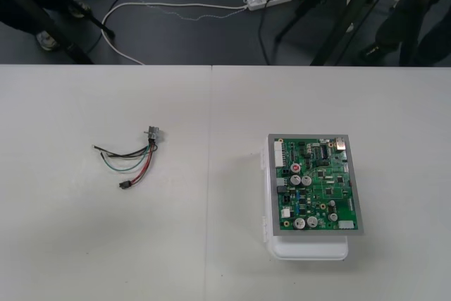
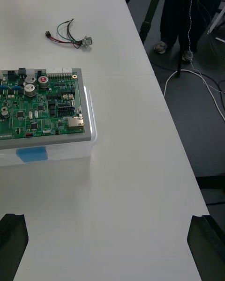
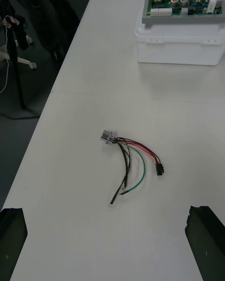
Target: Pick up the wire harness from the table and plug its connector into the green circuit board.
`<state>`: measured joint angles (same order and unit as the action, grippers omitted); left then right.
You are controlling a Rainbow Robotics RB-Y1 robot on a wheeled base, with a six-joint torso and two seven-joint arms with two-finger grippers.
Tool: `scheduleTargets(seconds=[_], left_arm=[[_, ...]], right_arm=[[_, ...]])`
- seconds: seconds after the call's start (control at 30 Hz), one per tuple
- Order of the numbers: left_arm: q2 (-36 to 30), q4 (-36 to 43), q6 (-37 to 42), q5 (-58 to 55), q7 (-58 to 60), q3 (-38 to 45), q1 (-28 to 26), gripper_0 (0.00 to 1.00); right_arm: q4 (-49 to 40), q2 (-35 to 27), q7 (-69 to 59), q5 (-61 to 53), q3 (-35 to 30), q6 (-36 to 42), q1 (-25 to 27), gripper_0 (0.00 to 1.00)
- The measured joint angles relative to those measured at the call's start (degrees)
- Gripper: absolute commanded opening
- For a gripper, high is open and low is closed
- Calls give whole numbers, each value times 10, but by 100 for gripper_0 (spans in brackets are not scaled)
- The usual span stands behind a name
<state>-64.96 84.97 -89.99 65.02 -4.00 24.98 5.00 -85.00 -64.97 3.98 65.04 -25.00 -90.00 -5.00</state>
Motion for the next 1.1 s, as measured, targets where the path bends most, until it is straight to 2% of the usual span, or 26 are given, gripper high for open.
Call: scheduleTargets(seconds=[1.1], left_arm=[[0, 0, 0, 0, 0, 0, 0, 100]], right_arm=[[0, 0, 0, 0, 0, 0, 0, 100]])
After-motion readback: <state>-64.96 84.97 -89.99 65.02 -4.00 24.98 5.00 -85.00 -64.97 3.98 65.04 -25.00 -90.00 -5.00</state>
